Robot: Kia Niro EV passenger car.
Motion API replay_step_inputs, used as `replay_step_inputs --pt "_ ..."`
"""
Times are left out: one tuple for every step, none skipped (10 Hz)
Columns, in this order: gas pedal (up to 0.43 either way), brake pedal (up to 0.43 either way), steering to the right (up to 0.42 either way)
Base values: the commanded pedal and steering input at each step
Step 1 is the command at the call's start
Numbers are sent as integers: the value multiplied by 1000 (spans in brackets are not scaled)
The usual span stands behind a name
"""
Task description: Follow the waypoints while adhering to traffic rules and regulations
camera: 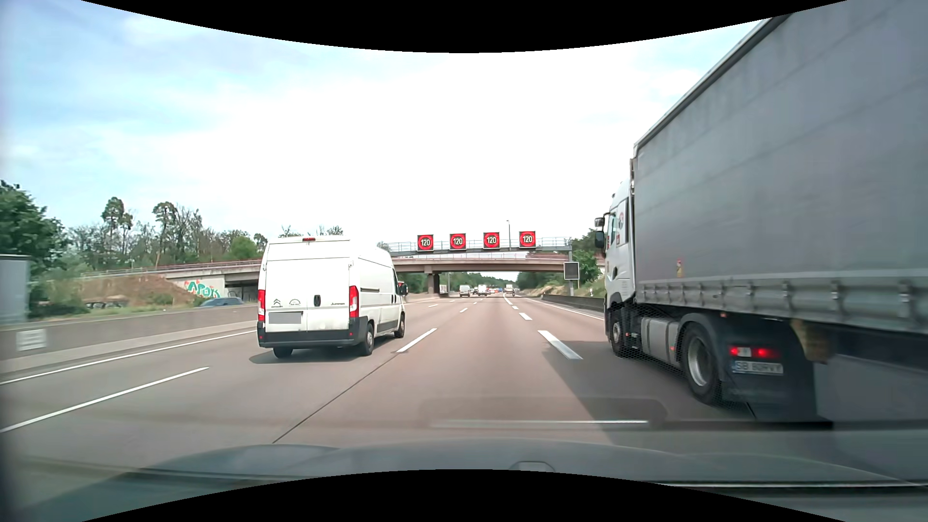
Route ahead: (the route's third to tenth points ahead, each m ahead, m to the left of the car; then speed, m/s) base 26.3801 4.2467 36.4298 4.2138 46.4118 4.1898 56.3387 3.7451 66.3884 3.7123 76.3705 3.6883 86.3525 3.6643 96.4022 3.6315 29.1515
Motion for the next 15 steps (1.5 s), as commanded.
replay_step_inputs --pt "130 0 -3" --pt "130 0 -3" --pt "130 0 -3" --pt "130 0 -3" --pt "130 0 -3" --pt "130 0 -3" --pt "130 0 -3" --pt "130 0 -3" --pt "130 0 -3" --pt "130 0 -3" --pt "130 0 -3" --pt "130 0 -3" --pt "130 0 -3" --pt "130 0 -3" --pt "130 0 -3"
